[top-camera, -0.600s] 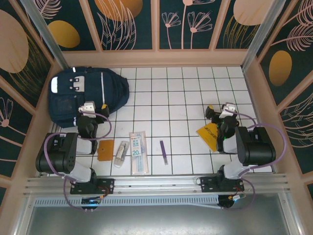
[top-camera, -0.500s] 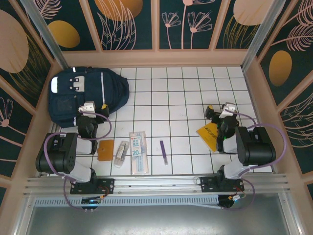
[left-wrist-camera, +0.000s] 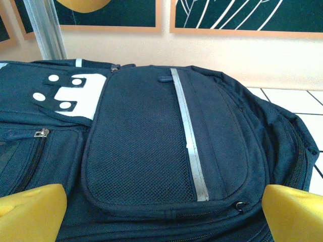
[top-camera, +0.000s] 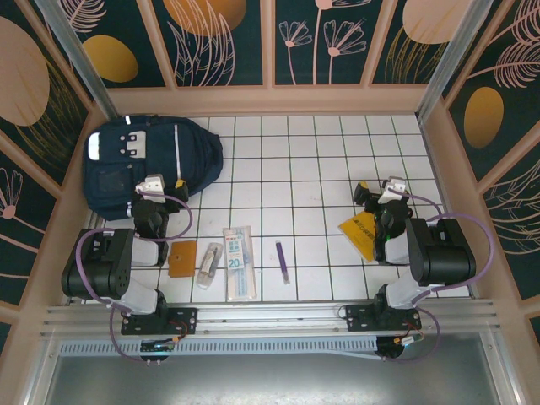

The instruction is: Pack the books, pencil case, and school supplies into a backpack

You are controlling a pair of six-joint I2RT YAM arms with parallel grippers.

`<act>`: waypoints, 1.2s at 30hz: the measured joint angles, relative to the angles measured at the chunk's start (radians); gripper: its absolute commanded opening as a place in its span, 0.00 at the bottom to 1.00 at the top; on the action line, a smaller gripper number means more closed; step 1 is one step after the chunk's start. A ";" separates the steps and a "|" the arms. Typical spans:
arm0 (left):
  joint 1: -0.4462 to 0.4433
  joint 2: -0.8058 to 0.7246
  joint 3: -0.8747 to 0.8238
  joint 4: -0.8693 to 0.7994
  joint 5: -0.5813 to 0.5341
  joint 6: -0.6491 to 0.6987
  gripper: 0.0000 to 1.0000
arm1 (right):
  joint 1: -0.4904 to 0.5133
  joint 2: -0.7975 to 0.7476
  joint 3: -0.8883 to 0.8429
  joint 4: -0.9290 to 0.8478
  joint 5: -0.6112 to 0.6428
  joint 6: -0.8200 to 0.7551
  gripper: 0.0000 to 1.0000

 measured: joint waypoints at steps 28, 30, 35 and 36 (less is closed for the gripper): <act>-0.182 0.102 0.779 -0.989 -0.068 -0.104 0.97 | 0.192 -0.148 0.507 -0.706 -0.051 0.379 0.99; -0.182 0.180 0.818 -1.058 -0.078 -0.114 0.95 | 0.239 -0.105 0.533 -0.749 -0.075 0.382 0.98; -0.182 0.420 0.988 -1.237 -0.175 -0.187 0.74 | 0.316 -0.048 0.551 -0.826 -0.127 0.391 0.96; -0.182 0.459 1.027 -1.270 -0.196 -0.204 0.65 | 0.321 -0.045 0.552 -0.838 -0.134 0.393 0.96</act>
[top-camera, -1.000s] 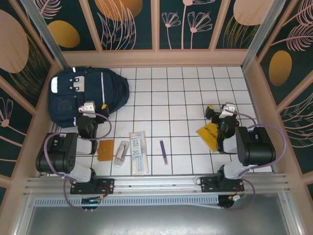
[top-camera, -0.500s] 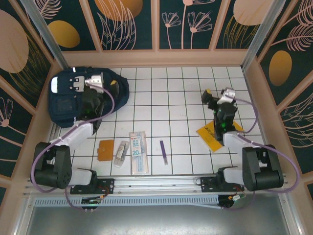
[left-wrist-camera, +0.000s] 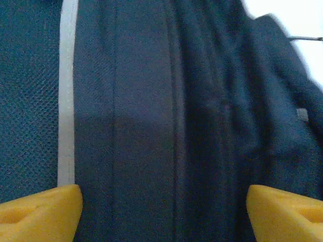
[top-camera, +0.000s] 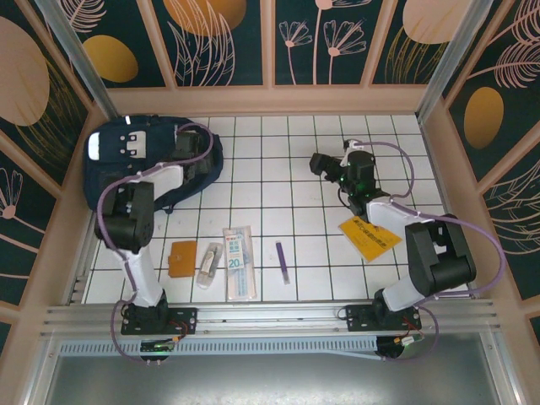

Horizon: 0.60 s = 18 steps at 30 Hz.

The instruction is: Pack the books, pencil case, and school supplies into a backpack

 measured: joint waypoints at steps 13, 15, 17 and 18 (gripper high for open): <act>0.018 0.040 0.124 -0.113 0.171 0.029 0.00 | 0.047 -0.004 0.074 -0.164 -0.015 -0.118 0.95; 0.019 0.009 0.114 -0.130 0.254 0.073 0.00 | 0.047 -0.005 0.091 -0.182 -0.027 -0.141 0.95; 0.005 -0.011 0.114 -0.147 0.321 0.124 0.00 | 0.047 -0.005 0.117 -0.196 -0.053 -0.161 0.95; -0.007 -0.018 0.114 -0.156 0.344 0.148 0.00 | 0.047 -0.003 0.130 -0.202 -0.065 -0.166 0.95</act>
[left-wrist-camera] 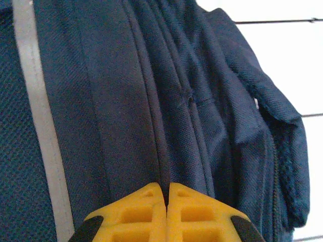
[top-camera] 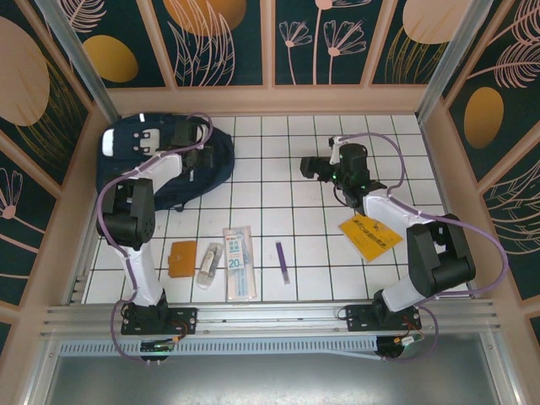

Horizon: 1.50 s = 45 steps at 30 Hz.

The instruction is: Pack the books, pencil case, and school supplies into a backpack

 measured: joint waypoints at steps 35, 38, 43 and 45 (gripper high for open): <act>-0.234 -0.176 -0.044 0.142 0.291 0.320 0.00 | -0.004 0.182 0.046 -0.039 -0.381 0.162 0.00; -0.229 -0.175 -0.044 0.173 0.246 0.303 0.00 | 0.061 0.183 0.032 -0.035 -0.388 0.141 0.00; -0.225 -0.179 -0.056 0.273 0.170 0.274 0.00 | 0.191 0.182 0.049 -0.068 -0.474 0.053 0.36; -0.225 -0.190 -0.084 0.297 0.162 0.275 0.00 | 0.195 0.178 0.046 -0.062 -0.499 0.029 0.41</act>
